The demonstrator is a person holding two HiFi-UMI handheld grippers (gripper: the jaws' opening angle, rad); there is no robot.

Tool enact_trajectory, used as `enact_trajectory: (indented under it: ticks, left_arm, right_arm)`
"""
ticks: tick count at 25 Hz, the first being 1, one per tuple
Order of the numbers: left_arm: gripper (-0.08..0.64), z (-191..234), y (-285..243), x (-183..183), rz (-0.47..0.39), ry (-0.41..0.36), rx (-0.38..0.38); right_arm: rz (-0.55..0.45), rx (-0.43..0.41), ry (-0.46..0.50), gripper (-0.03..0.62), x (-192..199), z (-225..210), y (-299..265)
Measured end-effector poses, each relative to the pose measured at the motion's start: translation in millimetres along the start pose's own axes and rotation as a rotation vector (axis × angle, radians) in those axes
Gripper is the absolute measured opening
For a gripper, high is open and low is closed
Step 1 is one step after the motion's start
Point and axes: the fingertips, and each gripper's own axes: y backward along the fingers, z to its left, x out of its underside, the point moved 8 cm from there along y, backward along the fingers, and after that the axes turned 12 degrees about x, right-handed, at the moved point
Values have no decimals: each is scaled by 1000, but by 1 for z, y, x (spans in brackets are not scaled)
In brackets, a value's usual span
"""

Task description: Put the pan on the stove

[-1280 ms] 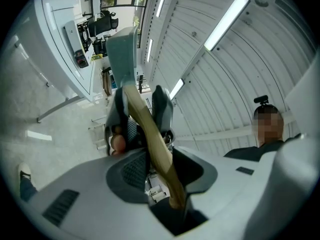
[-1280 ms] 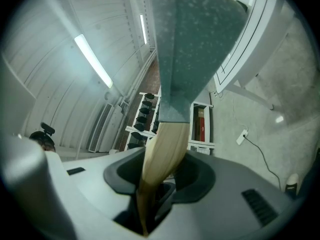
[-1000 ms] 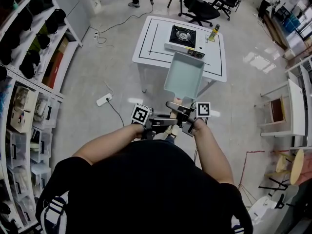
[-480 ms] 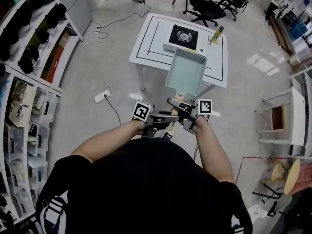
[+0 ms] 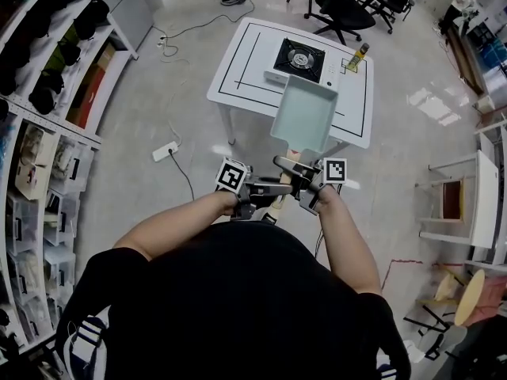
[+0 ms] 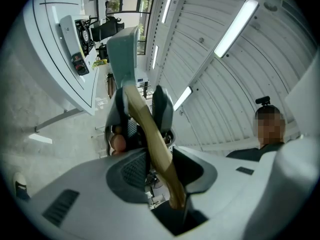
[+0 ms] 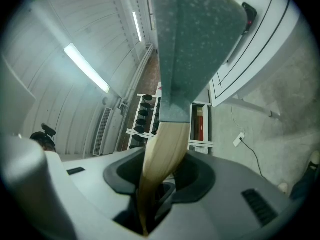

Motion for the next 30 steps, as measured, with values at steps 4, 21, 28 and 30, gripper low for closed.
enact_trajectory:
  ticks: [4,21,28,30]
  left_arm:
    - [147,2,9,11,7,-13,-7]
    - [147,53,-56,-49,-32,-7,-49]
    - [147,76,-80,-62,-49,-20,-76]
    - [147,80,-84,-64,-59,-20,-84]
  right_arm:
    - [2,-3,7,138,13,-7,-4]
    - [39,-28,-27,138,-72,-30,49]
    - [83,-30,-25,138,-97,-43,69]
    - [94,-36,-29,140,-103,-45,73]
